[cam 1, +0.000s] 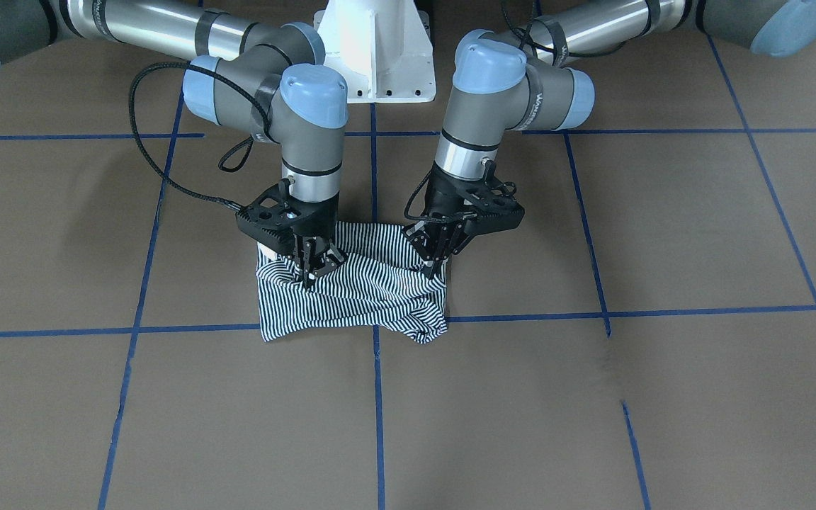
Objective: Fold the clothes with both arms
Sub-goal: 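Lift both near corners and fold them over toward the shirt's far edge, then release the shirt with the left gripper and raise it away, then press the right gripper on the folded shirt to flatten the fold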
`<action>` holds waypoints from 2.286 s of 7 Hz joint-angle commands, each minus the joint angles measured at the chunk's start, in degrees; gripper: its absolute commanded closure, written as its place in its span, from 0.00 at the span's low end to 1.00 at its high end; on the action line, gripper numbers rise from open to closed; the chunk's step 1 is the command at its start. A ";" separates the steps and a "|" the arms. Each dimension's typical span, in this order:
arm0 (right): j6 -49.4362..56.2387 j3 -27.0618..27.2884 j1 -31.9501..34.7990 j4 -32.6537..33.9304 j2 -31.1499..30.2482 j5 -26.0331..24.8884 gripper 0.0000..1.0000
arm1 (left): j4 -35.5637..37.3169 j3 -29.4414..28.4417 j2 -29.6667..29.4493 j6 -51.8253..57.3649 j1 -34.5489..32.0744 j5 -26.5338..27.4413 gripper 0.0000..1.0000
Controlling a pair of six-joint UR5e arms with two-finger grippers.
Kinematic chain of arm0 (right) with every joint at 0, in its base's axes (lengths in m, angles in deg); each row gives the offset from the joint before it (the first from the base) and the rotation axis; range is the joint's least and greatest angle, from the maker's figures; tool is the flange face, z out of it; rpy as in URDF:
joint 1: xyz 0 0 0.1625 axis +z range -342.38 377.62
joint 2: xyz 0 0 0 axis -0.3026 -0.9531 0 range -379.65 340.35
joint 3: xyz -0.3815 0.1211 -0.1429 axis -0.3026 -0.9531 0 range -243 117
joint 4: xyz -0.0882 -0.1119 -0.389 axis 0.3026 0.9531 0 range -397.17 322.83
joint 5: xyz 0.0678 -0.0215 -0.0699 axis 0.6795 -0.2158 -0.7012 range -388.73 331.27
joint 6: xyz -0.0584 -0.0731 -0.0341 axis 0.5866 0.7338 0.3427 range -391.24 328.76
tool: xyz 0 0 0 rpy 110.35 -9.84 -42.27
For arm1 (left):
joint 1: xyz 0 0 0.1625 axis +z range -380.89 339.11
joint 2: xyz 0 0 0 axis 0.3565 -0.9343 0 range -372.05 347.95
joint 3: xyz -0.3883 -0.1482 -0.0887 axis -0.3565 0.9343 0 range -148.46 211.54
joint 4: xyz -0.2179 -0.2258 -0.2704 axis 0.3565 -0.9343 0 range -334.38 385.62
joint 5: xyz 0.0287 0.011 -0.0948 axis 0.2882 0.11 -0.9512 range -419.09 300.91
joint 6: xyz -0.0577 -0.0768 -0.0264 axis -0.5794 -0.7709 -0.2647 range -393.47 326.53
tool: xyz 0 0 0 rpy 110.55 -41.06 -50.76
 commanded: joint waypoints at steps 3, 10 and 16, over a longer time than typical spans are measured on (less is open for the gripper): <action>1.18 -1.85 -0.04 -1.41 0.11 0.11 1.00 | -2.48 -4.60 -0.44 1.96 -1.41 -0.05 1.00; 15.51 -0.89 0.14 -0.80 3.00 1.61 0.00 | -8.17 2.40 8.58 25.03 -8.60 -13.82 0.00; 30.96 -2.82 -6.38 2.27 1.78 -7.44 0.00 | -9.16 2.50 9.14 24.46 -8.62 -13.85 0.00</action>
